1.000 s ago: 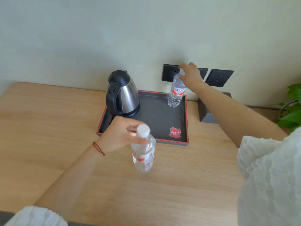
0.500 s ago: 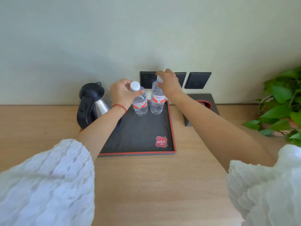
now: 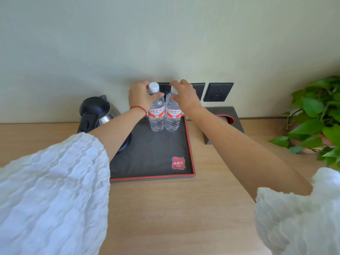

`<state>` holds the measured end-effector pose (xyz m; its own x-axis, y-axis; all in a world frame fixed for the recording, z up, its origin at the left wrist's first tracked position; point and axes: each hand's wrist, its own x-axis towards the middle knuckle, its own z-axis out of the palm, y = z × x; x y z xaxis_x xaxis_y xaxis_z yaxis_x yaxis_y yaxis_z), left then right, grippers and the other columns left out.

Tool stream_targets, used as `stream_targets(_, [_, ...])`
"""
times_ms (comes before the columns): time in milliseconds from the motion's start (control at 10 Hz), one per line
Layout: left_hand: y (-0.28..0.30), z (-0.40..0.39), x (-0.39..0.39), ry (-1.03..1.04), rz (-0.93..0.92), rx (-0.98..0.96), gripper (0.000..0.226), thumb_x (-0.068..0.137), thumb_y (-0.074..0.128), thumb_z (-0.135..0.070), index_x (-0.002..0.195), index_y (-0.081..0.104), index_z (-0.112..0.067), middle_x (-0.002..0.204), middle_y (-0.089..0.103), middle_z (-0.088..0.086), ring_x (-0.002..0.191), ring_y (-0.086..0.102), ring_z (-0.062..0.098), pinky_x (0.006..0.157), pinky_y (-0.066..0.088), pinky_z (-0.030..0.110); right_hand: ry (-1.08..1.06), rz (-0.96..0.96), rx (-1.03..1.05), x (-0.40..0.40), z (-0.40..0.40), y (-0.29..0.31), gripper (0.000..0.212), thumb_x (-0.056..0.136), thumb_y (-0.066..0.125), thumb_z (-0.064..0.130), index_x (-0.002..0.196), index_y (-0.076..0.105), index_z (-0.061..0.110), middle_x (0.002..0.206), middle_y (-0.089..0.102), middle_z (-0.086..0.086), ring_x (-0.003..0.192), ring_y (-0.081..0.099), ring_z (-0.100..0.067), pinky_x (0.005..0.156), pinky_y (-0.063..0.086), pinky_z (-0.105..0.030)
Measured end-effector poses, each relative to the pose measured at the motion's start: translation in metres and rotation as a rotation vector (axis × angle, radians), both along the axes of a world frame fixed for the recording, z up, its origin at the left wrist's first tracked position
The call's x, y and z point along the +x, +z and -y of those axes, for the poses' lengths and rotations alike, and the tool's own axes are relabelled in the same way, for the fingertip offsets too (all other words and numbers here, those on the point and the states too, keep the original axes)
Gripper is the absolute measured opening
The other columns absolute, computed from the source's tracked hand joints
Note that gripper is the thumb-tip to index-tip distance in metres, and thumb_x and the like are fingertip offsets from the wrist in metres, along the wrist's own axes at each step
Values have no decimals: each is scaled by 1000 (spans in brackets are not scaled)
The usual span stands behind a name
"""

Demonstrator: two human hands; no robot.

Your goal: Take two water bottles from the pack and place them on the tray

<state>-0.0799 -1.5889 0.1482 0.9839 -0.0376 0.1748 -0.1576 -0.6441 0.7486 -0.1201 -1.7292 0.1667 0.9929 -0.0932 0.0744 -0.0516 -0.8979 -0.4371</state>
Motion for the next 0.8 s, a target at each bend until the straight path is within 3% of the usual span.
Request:
stream_targets(300, [-3,-3,5,-72,20,-14,43,66,81,-34,96,69,-5,94,73,17,82,63,27,77,52,37,6,-22,-66,7,-4,5,29,94,53,11,122,52,7,118,52,-23,107,52,-39,87,47,-43])
stream_targets(600, [-3,-3,1,-97,-14,-23,43,69,80,-30,102,68,-5,100,73,17,92,65,31,80,49,36,-65,-80,-3,9,-7,9,31,92,55,10,122,54,8,122,50,-23,109,52,-38,87,47,-40])
stream_targets(700, [-5,-8,-6,-132,-94,-142,49,67,82,-15,111,64,-2,113,69,18,104,63,30,91,49,37,-75,-75,60,4,-6,8,39,91,55,7,129,49,11,124,47,-23,109,52,-39,90,46,-41])
stream_targets(800, [-5,-21,-20,-114,-158,-242,53,71,78,-8,119,57,-1,125,59,15,110,57,25,98,46,37,-99,-77,170,-15,-6,3,60,85,51,-5,139,37,17,133,39,-22,117,48,-38,98,45,-41])
